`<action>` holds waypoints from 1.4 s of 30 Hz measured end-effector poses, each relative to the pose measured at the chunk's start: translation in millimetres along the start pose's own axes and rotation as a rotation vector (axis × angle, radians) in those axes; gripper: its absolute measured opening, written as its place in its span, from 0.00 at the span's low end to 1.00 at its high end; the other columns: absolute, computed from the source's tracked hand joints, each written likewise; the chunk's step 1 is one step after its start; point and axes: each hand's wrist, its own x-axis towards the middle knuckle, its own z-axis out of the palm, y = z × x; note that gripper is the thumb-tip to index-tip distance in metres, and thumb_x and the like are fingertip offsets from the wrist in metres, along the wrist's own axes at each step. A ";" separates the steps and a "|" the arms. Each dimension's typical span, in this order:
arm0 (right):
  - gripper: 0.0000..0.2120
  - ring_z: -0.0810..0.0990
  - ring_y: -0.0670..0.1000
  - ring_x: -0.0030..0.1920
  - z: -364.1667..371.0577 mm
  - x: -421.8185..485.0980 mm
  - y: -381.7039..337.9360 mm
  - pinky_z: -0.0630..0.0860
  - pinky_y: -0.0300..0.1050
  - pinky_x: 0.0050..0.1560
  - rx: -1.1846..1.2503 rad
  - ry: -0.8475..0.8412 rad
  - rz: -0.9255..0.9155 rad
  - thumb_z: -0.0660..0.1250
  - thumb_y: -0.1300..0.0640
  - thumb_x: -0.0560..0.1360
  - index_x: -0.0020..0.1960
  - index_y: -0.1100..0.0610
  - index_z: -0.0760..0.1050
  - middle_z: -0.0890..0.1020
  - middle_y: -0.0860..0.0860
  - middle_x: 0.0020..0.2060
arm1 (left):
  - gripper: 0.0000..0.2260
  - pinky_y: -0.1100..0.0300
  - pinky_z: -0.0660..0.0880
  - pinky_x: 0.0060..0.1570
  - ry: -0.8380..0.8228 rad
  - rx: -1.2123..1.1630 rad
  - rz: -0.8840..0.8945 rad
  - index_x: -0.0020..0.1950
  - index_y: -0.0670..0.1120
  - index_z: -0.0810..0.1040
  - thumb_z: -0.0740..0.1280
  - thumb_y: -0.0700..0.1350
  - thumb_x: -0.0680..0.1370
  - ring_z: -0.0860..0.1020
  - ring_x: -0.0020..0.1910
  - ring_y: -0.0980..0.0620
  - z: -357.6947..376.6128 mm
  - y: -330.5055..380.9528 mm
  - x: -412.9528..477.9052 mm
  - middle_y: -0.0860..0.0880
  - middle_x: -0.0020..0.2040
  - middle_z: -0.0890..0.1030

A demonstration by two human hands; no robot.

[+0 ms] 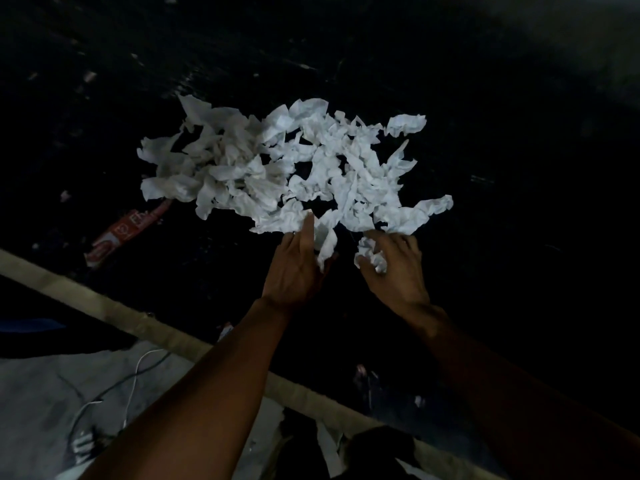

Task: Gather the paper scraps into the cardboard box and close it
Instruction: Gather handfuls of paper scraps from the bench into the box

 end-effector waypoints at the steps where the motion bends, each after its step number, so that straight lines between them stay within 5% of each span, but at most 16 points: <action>1: 0.17 0.73 0.57 0.56 1.1 0.8 1.1 0.66 0.45 0.57 -0.011 0.010 -0.005 0.68 0.47 0.71 0.58 0.51 0.78 0.81 0.50 0.49 | 0.29 0.47 0.72 0.53 -0.007 0.042 0.001 0.69 0.31 0.63 0.62 0.52 0.79 0.75 0.50 0.36 0.9 -0.9 2.7 0.33 0.60 0.76; 4: 0.14 0.74 0.58 0.53 2.6 1.4 2.8 0.69 0.47 0.56 -0.004 0.053 -0.030 0.69 0.48 0.70 0.53 0.52 0.82 0.80 0.50 0.47 | 0.23 0.46 0.73 0.45 0.011 0.124 -0.025 0.64 0.38 0.73 0.63 0.52 0.76 0.72 0.44 0.38 -3.4 1.0 8.5 0.36 0.46 0.74; 6: 0.13 0.73 0.58 0.55 2.4 -0.6 1.5 0.71 0.48 0.56 0.045 0.076 -0.039 0.70 0.47 0.70 0.51 0.52 0.83 0.77 0.51 0.50 | 0.16 0.46 0.73 0.43 0.068 0.153 -0.010 0.58 0.41 0.78 0.67 0.49 0.74 0.68 0.46 0.40 -6.7 2.4 7.9 0.37 0.47 0.71; 11: 0.12 0.66 0.59 0.65 -0.1 -4.5 -3.9 0.72 0.52 0.61 0.180 0.096 -0.026 0.72 0.46 0.70 0.46 0.54 0.83 0.63 0.49 0.66 | 0.15 0.45 0.65 0.61 0.133 0.169 0.061 0.57 0.45 0.79 0.67 0.50 0.74 0.66 0.62 0.35 -2.3 -4.8 8.9 0.36 0.64 0.71; 13: 0.15 0.63 0.58 0.67 0.2 -2.6 -2.7 0.69 0.52 0.63 0.108 0.117 -0.067 0.71 0.43 0.69 0.44 0.54 0.83 0.66 0.51 0.69 | 0.14 0.48 0.65 0.66 0.097 0.089 0.199 0.56 0.43 0.80 0.64 0.48 0.74 0.72 0.61 0.39 -1.5 -4.6 12.7 0.39 0.59 0.78; 16: 0.15 0.67 0.58 0.67 1.7 0.0 -0.9 0.67 0.48 0.64 0.083 0.119 -0.103 0.72 0.45 0.69 0.42 0.57 0.83 0.73 0.55 0.66 | 0.12 0.52 0.70 0.56 0.056 -0.021 0.235 0.52 0.40 0.78 0.63 0.45 0.73 0.78 0.49 0.42 -3.3 -1.7 10.9 0.42 0.46 0.81; 20: 0.11 0.76 0.56 0.53 1.0 1.1 1.7 0.70 0.41 0.55 0.089 0.116 -0.104 0.71 0.53 0.71 0.41 0.62 0.79 0.80 0.56 0.49 | 0.11 0.49 0.72 0.47 -0.028 -0.166 0.031 0.54 0.44 0.69 0.58 0.45 0.74 0.75 0.48 0.40 -5.7 5.4 2.1 0.39 0.49 0.77; 23: 0.07 0.74 0.53 0.47 0.0 -0.5 0.1 0.67 0.38 0.48 0.080 0.107 -0.074 0.73 0.60 0.70 0.42 0.60 0.76 0.78 0.54 0.42 | 0.22 0.51 0.72 0.48 -0.041 -0.118 0.077 0.65 0.45 0.67 0.64 0.53 0.75 0.74 0.48 0.40 -6.7 4.7 4.2 0.39 0.51 0.76; 26: 0.10 0.75 0.57 0.48 0.2 -2.6 1.1 0.70 0.42 0.49 0.101 0.109 -0.047 0.72 0.62 0.69 0.49 0.61 0.78 0.79 0.55 0.43 | 0.24 0.53 0.68 0.47 0.047 -0.069 0.163 0.60 0.45 0.70 0.62 0.61 0.73 0.70 0.45 0.43 -2.1 -3.6 4.1 0.39 0.46 0.73; 30: 0.05 0.75 0.58 0.45 0.3 -3.7 1.8 0.70 0.43 0.48 0.058 0.128 -0.158 0.65 0.59 0.69 0.43 0.61 0.76 0.77 0.56 0.42 | 0.14 0.53 0.68 0.47 0.090 -0.060 0.132 0.42 0.43 0.76 0.66 0.54 0.74 0.69 0.48 0.45 -1.4 -0.4 2.6 0.42 0.43 0.72; 34: 0.08 0.75 0.57 0.47 -1.8 -7.6 0.6 0.74 0.48 0.49 0.075 0.067 -0.122 0.69 0.65 0.67 0.45 0.61 0.76 0.77 0.55 0.46 | 0.08 0.55 0.73 0.37 0.057 -0.310 -0.145 0.44 0.39 0.74 0.66 0.44 0.74 0.73 0.38 0.49 -5.3 6.4 6.3 0.42 0.43 0.76; 36: 0.10 0.76 0.55 0.48 -5.7 -7.9 -0.7 0.75 0.48 0.48 0.101 0.043 -0.087 0.71 0.67 0.66 0.46 0.61 0.77 0.77 0.54 0.46 | 0.06 0.60 0.71 0.35 0.037 -0.231 -0.145 0.44 0.39 0.74 0.69 0.41 0.74 0.77 0.38 0.47 -4.0 8.5 4.9 0.42 0.45 0.77; 42: 0.12 0.80 0.51 0.48 -23.1 -6.3 -9.0 0.74 0.35 0.50 0.244 0.038 0.024 0.74 0.64 0.69 0.52 0.59 0.81 0.81 0.52 0.47 | 0.17 0.56 0.75 0.41 0.015 -0.218 -0.150 0.53 0.44 0.76 0.66 0.56 0.74 0.81 0.42 0.44 -27.8 9.8 23.2 0.45 0.42 0.82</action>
